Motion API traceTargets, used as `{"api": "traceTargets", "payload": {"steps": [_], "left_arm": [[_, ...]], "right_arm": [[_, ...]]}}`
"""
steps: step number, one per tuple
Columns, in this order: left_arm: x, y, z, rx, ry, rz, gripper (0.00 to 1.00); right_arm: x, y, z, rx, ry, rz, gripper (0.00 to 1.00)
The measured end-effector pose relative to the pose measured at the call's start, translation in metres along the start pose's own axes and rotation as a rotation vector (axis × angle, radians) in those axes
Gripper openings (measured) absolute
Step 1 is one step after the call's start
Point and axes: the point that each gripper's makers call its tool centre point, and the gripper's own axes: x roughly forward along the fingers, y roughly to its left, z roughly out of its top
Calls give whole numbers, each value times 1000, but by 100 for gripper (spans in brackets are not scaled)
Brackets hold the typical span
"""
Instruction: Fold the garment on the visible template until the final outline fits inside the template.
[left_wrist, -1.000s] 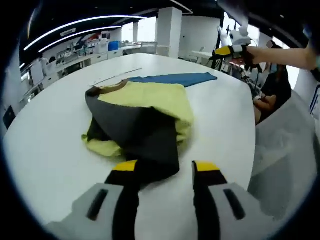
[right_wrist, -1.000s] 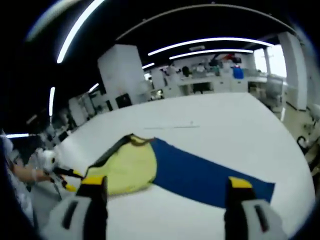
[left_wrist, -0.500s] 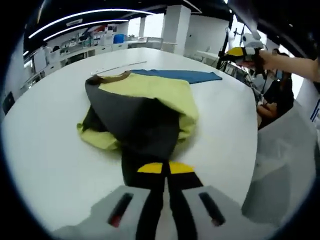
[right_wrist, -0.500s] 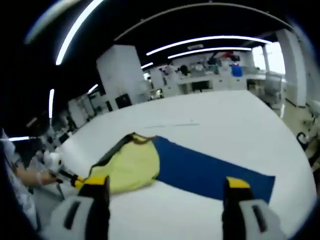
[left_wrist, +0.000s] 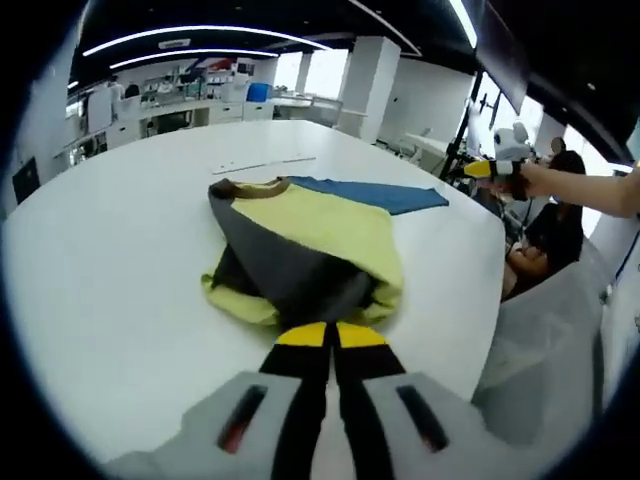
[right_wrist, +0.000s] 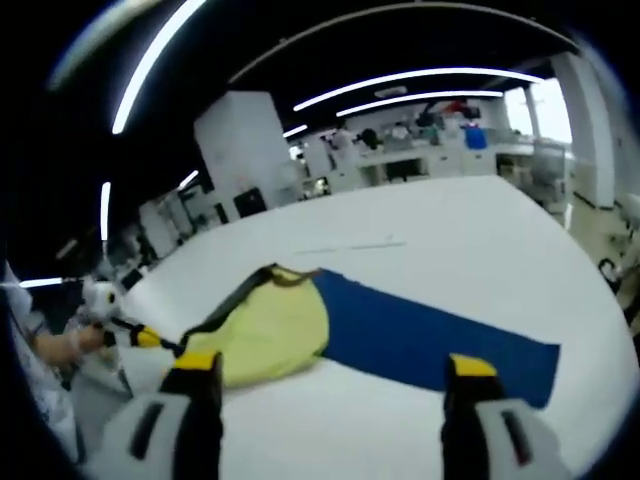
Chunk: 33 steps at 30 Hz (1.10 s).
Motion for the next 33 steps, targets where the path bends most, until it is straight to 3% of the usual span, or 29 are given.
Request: {"api": "traceTargets", "payload": {"steps": [5,13,27,33], "left_arm": [[-11,14,10,9,-11,20,0],[-36,50,25,-64,-45,59,0],[-57,143,-15,-136,67,198,0],[-59,175,-21,-191,89,237,0]], "right_arm": [[2,2,-1,1,0,6,91],[3,4,-5,9,2,11,91],[5,5,-12,23,13,3,91],[4,6,-15,27,18,-1,91]]}}
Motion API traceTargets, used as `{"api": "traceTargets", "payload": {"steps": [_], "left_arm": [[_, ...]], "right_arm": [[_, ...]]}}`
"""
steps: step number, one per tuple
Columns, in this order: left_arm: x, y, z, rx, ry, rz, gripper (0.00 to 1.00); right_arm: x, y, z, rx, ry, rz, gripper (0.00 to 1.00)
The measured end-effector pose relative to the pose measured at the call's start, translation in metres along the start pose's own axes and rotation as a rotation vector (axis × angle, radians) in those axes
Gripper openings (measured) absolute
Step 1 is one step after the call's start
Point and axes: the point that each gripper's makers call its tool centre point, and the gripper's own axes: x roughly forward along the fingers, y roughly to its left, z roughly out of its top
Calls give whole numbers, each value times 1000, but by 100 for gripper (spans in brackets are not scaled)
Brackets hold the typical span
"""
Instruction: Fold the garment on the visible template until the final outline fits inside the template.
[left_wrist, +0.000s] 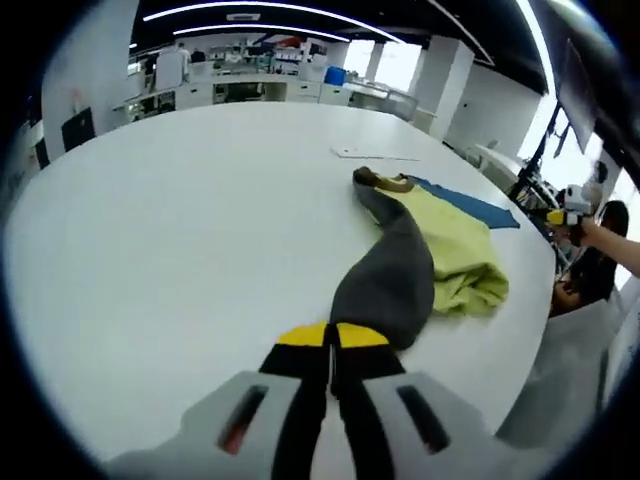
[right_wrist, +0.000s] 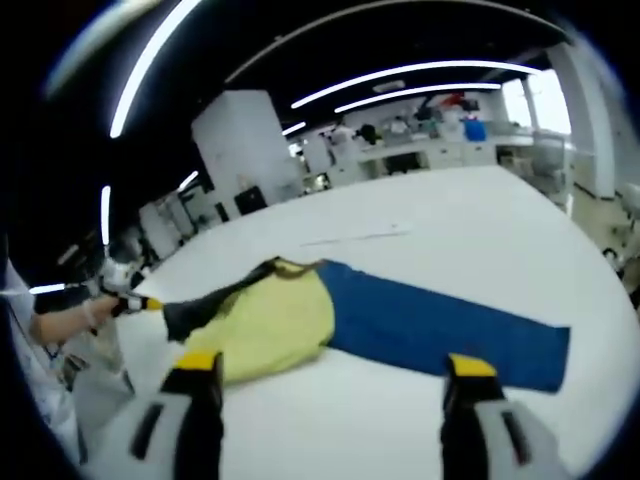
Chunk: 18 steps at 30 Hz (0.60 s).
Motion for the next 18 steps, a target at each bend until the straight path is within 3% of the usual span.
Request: {"api": "traceTargets", "payload": {"steps": [3,8,17,18], "left_arm": [[5,22,5,-10,8,11,0],[6,26,0,-9,37,45,0],[23,88,-2,-49,111,117,0],[21,80,-2,-46,114,120,0]], "right_arm": [[-2,-1,0,9,-4,-6,91],[-4,-5,-2,14,-2,-17,91],[-7,-8,-10,30,9,-34,91],[-6,-9,-11,32,12,-35,91]]}}
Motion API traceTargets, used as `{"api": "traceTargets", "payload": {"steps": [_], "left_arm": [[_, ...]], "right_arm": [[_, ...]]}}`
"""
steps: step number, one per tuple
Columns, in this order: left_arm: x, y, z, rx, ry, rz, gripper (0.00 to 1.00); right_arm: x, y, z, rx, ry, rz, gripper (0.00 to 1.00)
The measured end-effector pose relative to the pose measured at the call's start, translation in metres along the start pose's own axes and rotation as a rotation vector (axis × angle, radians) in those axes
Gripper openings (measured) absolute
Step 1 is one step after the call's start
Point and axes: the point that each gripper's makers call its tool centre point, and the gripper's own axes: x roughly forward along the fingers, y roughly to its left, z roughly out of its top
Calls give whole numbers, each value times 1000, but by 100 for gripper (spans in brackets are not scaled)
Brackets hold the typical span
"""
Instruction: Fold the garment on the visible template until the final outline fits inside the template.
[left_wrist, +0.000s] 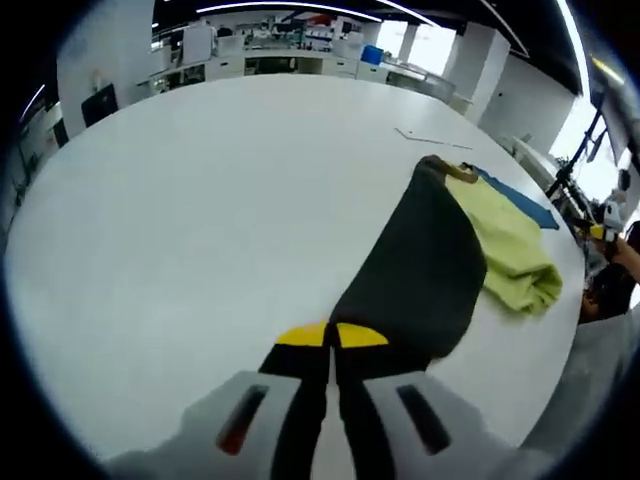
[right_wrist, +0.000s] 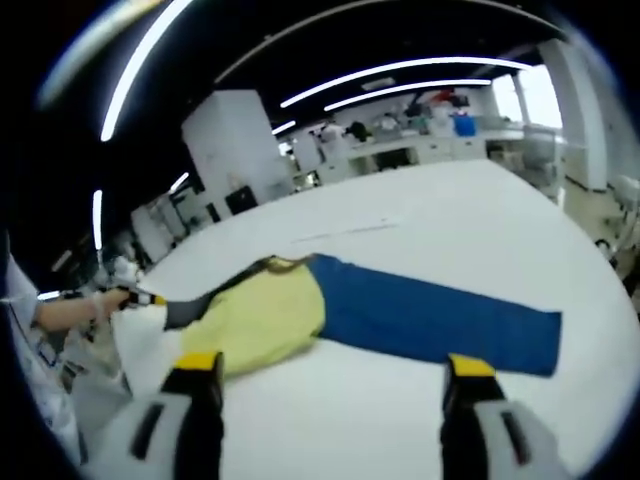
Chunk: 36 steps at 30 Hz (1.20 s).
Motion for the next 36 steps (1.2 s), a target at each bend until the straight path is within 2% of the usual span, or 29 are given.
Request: {"api": "traceTargets", "payload": {"steps": [2,6,8,11,12,15,19,27,31,34,36], "left_arm": [[-4,-4,-5,4,15,15,0],[8,9,-3,9,41,53,0],[18,29,3,19,49,75,0],[23,35,7,23,48,106,0],[28,46,11,24,47,115,0],[33,58,15,34,39,135,0],[36,60,17,32,28,158,0],[34,56,14,3,17,152,0],[37,61,15,-2,8,151,0],[32,50,13,3,-1,145,0],[32,50,14,-13,-10,136,1]], "right_arm": [[0,-2,-1,-2,5,-2,91],[0,-3,-2,3,12,-6,91],[1,-3,-3,2,17,-8,91],[1,-4,-4,4,20,-9,91],[1,-4,-4,4,21,-9,91],[1,-2,-5,5,24,-10,90],[1,-3,-6,7,24,-12,91],[2,-2,-8,13,23,-14,90],[3,-1,-8,15,20,-13,90],[3,-1,-7,17,18,-10,91],[4,-1,-8,17,19,-9,90]]}}
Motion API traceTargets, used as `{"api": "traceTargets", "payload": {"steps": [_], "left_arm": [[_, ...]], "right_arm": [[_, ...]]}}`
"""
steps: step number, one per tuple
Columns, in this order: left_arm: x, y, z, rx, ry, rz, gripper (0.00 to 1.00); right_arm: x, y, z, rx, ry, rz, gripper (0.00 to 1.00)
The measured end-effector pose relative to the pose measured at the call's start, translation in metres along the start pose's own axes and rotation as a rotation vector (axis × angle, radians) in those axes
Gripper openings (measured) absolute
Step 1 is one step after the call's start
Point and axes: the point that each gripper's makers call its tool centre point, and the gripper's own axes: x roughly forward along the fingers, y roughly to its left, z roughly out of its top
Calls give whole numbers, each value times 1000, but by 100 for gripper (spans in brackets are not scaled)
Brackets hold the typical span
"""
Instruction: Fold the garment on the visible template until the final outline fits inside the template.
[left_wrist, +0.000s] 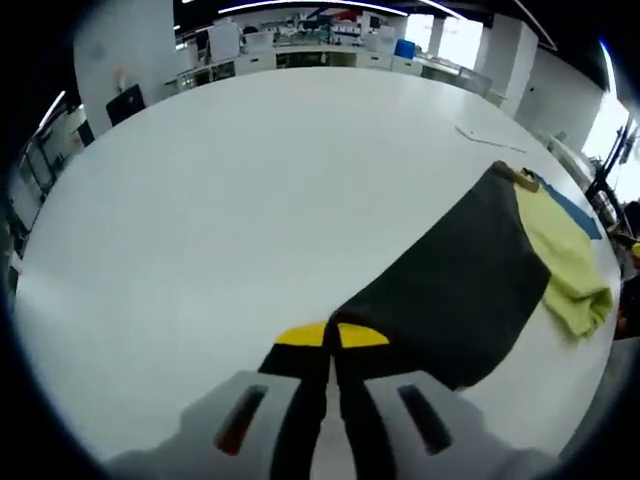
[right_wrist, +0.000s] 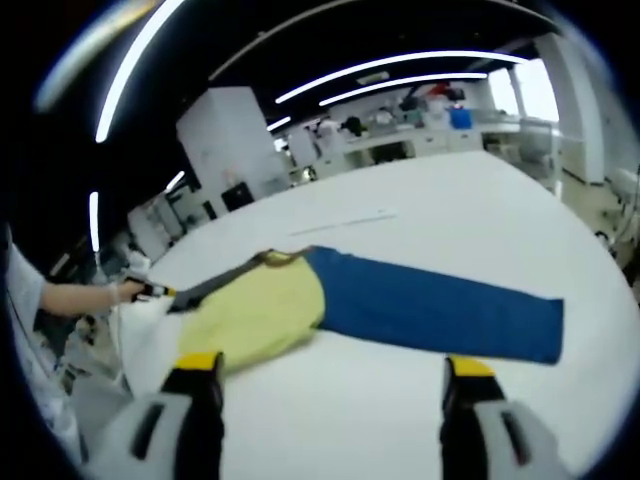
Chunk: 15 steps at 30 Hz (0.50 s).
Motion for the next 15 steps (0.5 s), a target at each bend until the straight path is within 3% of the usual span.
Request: {"api": "traceTargets", "payload": {"steps": [5,8,15], "left_arm": [[-3,-6,2,-3,-21,-15,19],[-1,3,7,-10,-44,-23,32],[-16,-8,2,-54,-91,-65,39]], "right_arm": [[0,1,0,2,-2,1,90],[0,2,0,2,-3,3,90],[2,7,2,0,-10,11,90]]}}
